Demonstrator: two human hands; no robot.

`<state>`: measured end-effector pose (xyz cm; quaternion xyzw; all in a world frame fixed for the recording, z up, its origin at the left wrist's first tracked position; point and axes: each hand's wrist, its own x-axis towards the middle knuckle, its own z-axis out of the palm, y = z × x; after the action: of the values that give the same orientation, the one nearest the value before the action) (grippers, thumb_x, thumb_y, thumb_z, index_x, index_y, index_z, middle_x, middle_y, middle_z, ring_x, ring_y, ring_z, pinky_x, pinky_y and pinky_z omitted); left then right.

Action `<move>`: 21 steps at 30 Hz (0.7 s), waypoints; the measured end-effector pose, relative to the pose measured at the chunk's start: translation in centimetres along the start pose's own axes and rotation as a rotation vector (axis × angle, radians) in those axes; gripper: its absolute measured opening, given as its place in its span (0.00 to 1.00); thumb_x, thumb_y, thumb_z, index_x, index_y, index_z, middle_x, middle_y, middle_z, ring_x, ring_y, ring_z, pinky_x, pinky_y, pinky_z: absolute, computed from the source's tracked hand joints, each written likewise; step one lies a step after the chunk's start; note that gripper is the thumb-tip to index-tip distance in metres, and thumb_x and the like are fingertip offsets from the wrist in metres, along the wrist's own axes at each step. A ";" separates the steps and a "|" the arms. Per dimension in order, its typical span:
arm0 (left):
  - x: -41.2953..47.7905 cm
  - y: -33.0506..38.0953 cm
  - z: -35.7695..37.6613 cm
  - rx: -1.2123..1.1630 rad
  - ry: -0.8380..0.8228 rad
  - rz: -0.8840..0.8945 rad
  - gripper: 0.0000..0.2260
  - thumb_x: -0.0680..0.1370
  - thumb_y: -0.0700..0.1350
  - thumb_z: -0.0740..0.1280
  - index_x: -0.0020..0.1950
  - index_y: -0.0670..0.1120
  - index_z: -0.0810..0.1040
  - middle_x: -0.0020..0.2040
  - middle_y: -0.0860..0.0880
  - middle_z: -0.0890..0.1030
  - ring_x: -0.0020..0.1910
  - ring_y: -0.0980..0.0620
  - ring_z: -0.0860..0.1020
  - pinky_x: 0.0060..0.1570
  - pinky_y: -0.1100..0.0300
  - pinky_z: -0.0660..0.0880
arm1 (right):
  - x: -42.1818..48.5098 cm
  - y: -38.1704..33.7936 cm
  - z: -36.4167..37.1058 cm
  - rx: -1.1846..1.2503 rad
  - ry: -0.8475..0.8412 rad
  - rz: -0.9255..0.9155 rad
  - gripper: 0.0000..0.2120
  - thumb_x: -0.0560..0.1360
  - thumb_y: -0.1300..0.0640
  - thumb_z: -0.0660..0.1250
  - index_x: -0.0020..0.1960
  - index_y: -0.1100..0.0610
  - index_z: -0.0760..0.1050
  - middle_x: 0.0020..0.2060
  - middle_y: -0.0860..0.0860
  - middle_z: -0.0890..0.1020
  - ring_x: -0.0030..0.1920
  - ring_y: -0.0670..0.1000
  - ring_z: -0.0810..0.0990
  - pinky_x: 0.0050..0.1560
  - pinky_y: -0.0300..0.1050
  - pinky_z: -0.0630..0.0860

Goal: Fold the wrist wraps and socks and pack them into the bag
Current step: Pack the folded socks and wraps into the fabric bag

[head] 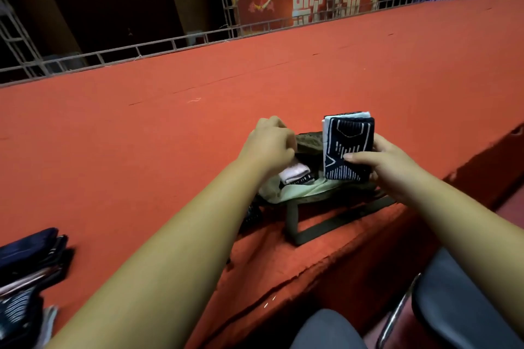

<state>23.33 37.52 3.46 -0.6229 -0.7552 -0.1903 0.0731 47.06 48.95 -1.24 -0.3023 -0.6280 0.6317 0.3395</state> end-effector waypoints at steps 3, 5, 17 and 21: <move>2.2 0.3 1.4 0.228 -0.176 -0.038 0.09 0.77 0.47 0.68 0.51 0.58 0.86 0.72 0.48 0.72 0.70 0.41 0.67 0.66 0.46 0.68 | 1.1 0.1 -0.2 0.023 -0.066 -0.012 0.21 0.78 0.71 0.68 0.68 0.56 0.78 0.59 0.55 0.87 0.58 0.56 0.86 0.56 0.51 0.83; 3.5 0.4 2.5 0.353 -0.300 -0.077 0.08 0.76 0.50 0.72 0.53 0.58 0.86 0.72 0.49 0.71 0.68 0.40 0.68 0.65 0.42 0.67 | 1.8 0.0 0.1 0.066 -0.102 -0.015 0.20 0.77 0.73 0.65 0.64 0.56 0.80 0.56 0.56 0.87 0.55 0.56 0.86 0.59 0.55 0.81; 8.3 -2.5 4.0 -0.014 -0.129 0.011 0.27 0.71 0.34 0.67 0.69 0.50 0.76 0.65 0.46 0.76 0.63 0.41 0.77 0.60 0.49 0.75 | 6.5 1.1 3.2 -0.211 0.009 0.126 0.02 0.67 0.55 0.66 0.36 0.50 0.76 0.37 0.52 0.81 0.43 0.54 0.77 0.49 0.51 0.69; 9.2 -3.0 4.0 -0.083 -0.072 0.017 0.27 0.73 0.31 0.66 0.70 0.49 0.75 0.67 0.48 0.72 0.64 0.43 0.76 0.61 0.48 0.76 | 8.7 1.7 3.1 -0.334 0.099 0.149 0.07 0.77 0.54 0.64 0.43 0.54 0.78 0.44 0.55 0.83 0.45 0.55 0.77 0.48 0.51 0.68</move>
<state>18.97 46.98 2.35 -0.6383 -0.7435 -0.1982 0.0215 39.31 54.19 -2.46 -0.4309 -0.6823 0.5265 0.2675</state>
